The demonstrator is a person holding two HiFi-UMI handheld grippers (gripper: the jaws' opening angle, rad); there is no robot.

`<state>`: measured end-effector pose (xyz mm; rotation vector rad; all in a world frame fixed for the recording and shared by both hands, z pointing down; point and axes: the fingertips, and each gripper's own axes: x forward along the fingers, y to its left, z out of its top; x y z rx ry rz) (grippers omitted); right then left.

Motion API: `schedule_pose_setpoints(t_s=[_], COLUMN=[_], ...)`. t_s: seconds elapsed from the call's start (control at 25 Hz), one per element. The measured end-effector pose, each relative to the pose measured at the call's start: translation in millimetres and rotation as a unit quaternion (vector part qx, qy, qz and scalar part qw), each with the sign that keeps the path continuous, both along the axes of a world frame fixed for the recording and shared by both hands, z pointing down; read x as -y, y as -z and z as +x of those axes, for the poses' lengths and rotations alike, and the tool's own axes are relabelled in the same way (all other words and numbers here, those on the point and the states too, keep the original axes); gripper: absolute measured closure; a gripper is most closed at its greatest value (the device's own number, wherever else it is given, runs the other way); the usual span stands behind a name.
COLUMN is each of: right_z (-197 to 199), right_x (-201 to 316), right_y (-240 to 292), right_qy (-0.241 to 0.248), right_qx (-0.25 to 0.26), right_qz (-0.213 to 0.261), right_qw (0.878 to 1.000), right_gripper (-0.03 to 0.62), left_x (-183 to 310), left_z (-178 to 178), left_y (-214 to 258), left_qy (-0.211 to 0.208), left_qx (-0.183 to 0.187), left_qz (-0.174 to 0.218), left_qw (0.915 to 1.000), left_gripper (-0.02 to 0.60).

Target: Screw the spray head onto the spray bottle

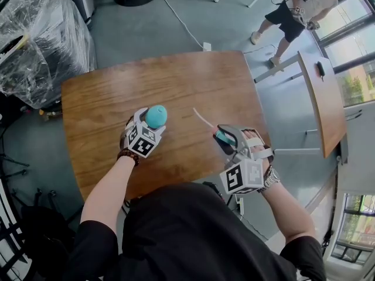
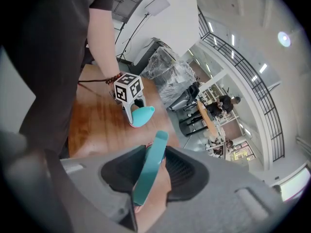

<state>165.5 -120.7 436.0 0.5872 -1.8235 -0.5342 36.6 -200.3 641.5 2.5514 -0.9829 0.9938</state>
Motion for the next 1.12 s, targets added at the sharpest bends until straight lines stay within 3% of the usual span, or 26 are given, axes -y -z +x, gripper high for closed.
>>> schedule_pose_setpoints(t_s=[0.12,0.28,0.48,0.64,0.84,1.12], right_z=[-2,-13,-42,-65,-79,-92], right_x=[-3,-7,-17,-26,-31,-31], right_y=[2,15,34,41,31,18], right_qy=[0.004,0.006,0.043,0.077,0.099,0.11], right_qx=[0.017,0.065,0.105,0.113,0.115,0.107], right_qz=[-0.009,-0.035,-0.056,-0.07,-0.076,-0.079], right_qw=[1.0,0.997,0.992,0.988,0.986,0.985], right_gripper=[0.474,0.474,0.474,0.474,0.474,0.474], left_x=[-5,-10,-13,-15,-20,-32], left_z=[-4,-15,-36,-49,-52,-46], left_y=[10,19,28,36,46,58], left_qy=[-0.011,-0.034,-0.054,-0.065,-0.086,-0.11], left_qx=[0.023,0.087,0.175,0.223,0.257,0.276], left_qz=[0.015,0.036,0.062,0.077,0.103,0.115], left_qw=[0.9996,0.995,0.9811,0.9696,0.9572,0.948], left_gripper=[0.176,0.178,0.179,0.181,0.181,0.183])
